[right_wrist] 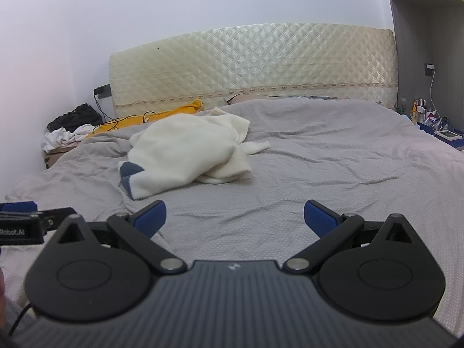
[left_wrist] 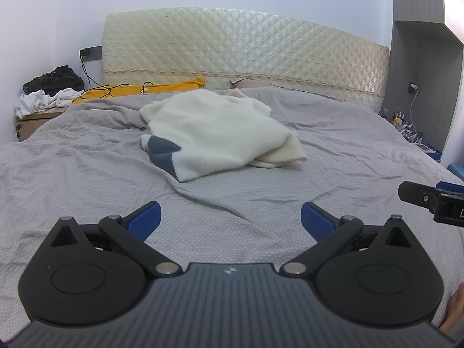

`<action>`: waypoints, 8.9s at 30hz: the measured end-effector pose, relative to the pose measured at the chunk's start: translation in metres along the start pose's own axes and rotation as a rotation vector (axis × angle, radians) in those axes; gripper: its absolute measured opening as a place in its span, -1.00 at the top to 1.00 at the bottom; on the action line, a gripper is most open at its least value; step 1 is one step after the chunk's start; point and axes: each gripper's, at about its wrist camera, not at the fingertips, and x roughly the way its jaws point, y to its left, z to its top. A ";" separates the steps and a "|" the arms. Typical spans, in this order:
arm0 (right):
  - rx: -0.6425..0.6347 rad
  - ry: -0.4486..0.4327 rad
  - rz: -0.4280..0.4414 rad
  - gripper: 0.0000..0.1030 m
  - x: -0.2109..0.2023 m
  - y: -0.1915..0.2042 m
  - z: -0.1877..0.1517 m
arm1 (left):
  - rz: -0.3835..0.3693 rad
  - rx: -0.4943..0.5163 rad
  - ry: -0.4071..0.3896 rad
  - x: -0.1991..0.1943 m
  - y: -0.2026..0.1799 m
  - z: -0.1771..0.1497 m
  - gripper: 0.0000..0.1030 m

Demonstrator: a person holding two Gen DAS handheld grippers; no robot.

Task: Fold large clothes

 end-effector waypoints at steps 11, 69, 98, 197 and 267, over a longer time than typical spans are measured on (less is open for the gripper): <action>0.007 -0.004 -0.016 -1.00 0.001 0.002 -0.001 | -0.001 -0.014 -0.002 -0.001 0.003 -0.001 -1.00; 0.292 0.091 0.007 -1.00 0.155 -0.027 0.058 | -0.103 0.068 0.171 0.192 0.044 0.102 -1.00; 0.220 0.294 0.158 -0.15 0.372 -0.030 0.032 | -0.103 0.339 0.164 0.409 0.035 0.065 0.06; 0.338 0.201 0.262 0.60 0.114 0.011 0.010 | -0.194 0.080 0.082 0.124 -0.030 0.003 0.34; 0.035 -0.089 -0.063 -0.26 0.086 0.065 0.014 | -0.254 -0.181 -0.138 0.079 -0.011 0.022 0.91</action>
